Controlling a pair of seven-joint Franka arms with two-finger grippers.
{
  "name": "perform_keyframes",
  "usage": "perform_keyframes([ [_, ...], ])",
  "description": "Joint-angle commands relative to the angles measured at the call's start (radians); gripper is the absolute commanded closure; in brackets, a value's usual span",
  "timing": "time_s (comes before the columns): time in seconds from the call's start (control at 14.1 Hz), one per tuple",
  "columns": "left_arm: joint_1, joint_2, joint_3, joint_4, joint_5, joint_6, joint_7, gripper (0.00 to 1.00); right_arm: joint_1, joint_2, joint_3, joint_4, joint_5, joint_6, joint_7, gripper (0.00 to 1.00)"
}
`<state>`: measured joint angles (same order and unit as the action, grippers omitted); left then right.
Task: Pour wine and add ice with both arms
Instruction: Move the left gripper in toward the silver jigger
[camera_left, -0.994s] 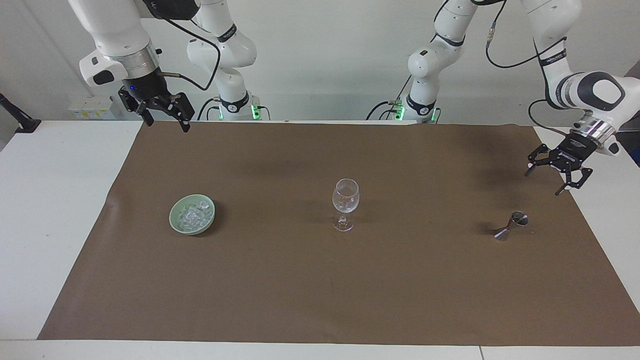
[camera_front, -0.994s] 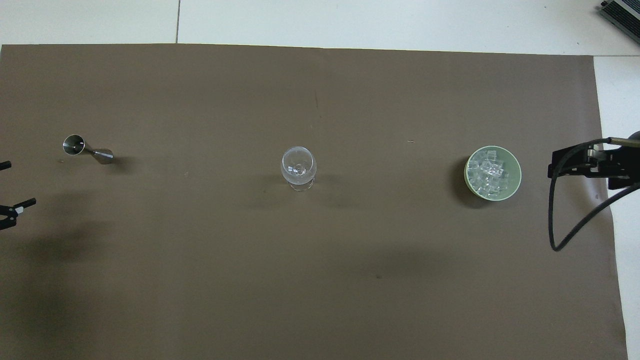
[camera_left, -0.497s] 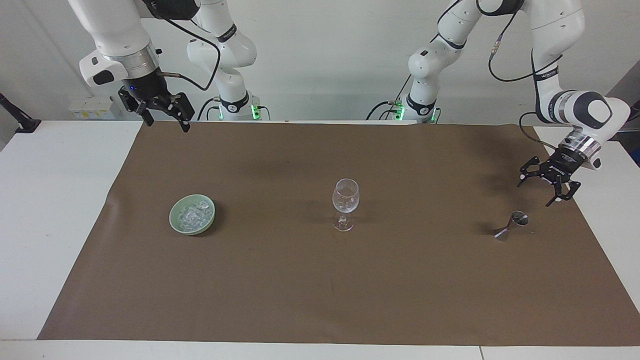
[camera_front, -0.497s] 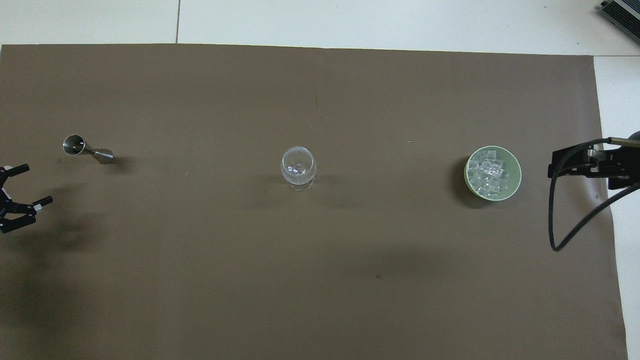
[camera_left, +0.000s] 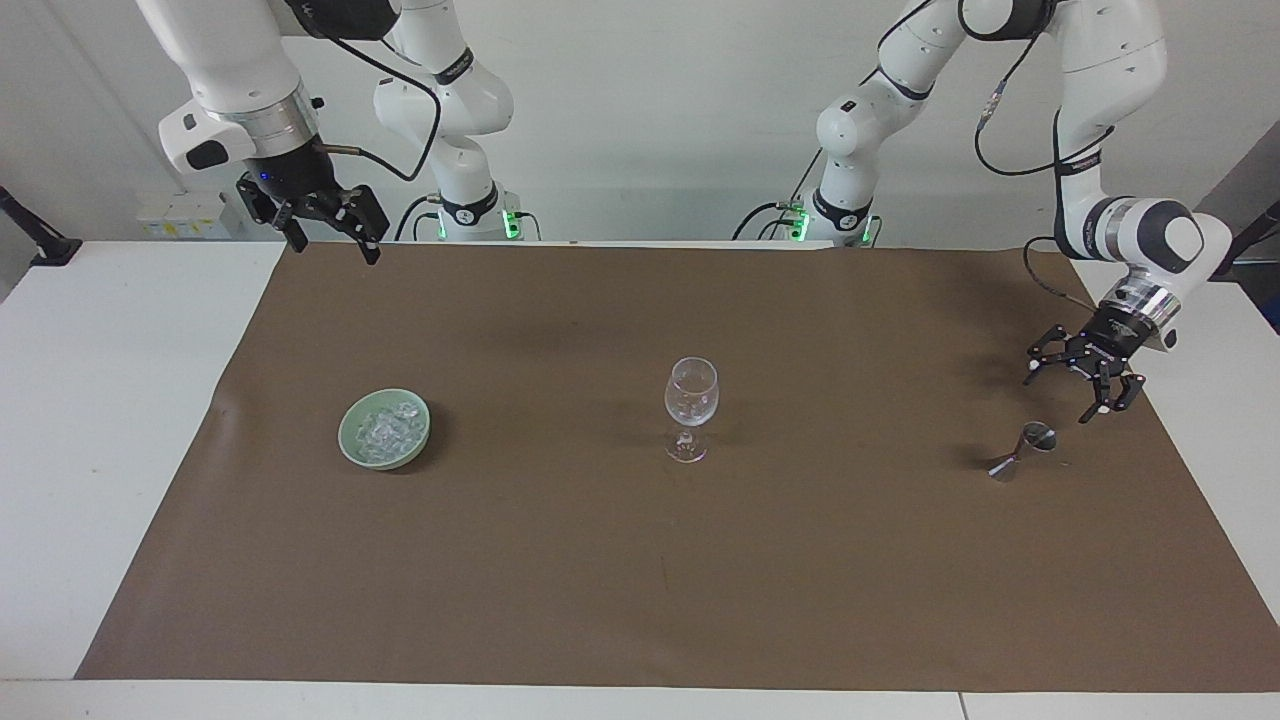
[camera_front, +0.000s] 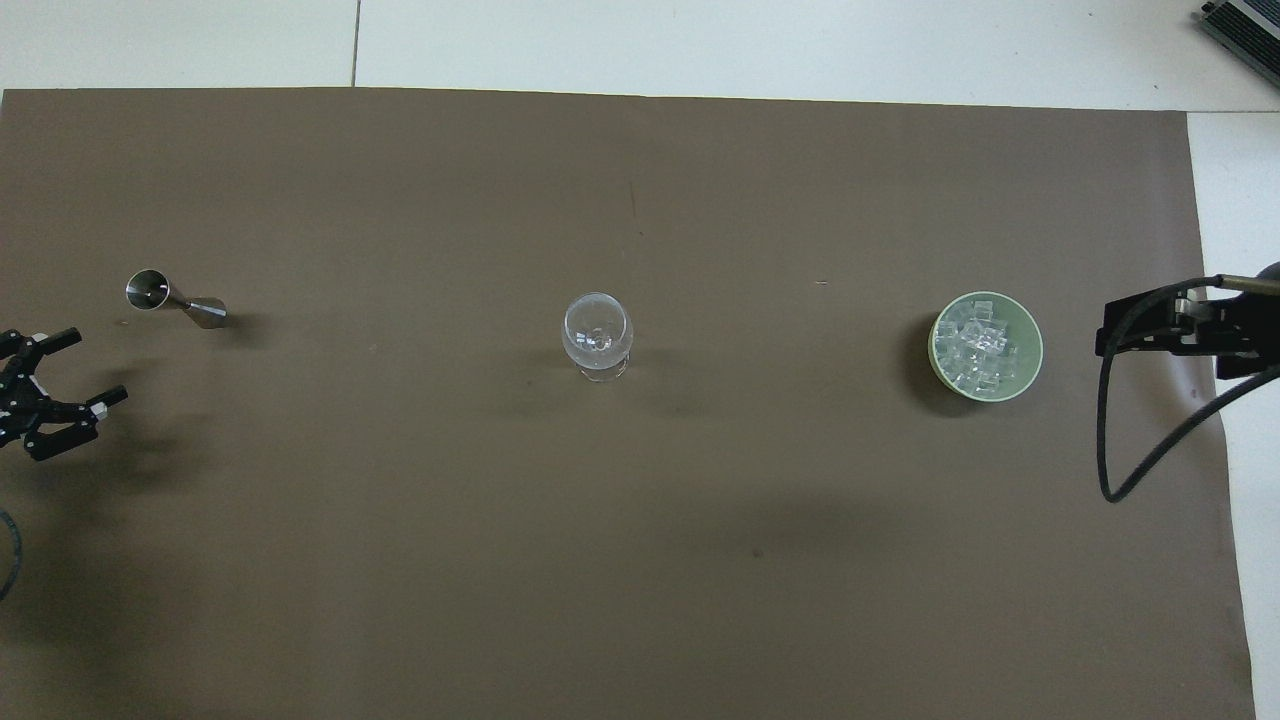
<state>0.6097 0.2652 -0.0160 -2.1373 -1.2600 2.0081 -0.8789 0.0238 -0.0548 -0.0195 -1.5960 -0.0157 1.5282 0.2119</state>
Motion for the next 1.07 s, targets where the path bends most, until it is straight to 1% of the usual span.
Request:
perform_keyframes([
  [0.0,0.004,0.002,-0.006,-0.021,-0.061,-0.018,0.058,0.00,-0.007,-0.016,0.004,-0.012,0.013,-0.011,-0.026,0.00],
  [0.14,0.008,0.014,-0.006,-0.023,-0.082,-0.032,0.084,0.00,-0.007,-0.016,0.004,-0.012,0.013,-0.011,-0.026,0.00],
  [0.36,0.025,0.077,-0.004,-0.020,-0.145,-0.101,0.187,0.00,-0.007,-0.016,0.003,-0.012,0.013,-0.011,-0.026,0.00],
  [0.5,0.027,0.088,-0.004,-0.018,-0.156,-0.108,0.205,0.00,-0.007,-0.016,0.004,-0.012,0.013,-0.011,-0.026,0.00],
  [0.64,0.028,0.118,-0.004,-0.013,-0.182,-0.135,0.227,0.00,-0.007,-0.016,0.004,-0.012,0.013,-0.011,-0.026,0.00],
  [0.99,0.022,0.132,-0.004,-0.013,-0.223,-0.143,0.247,0.00,-0.007,-0.016,0.003,-0.012,0.013,-0.011,-0.026,0.00],
])
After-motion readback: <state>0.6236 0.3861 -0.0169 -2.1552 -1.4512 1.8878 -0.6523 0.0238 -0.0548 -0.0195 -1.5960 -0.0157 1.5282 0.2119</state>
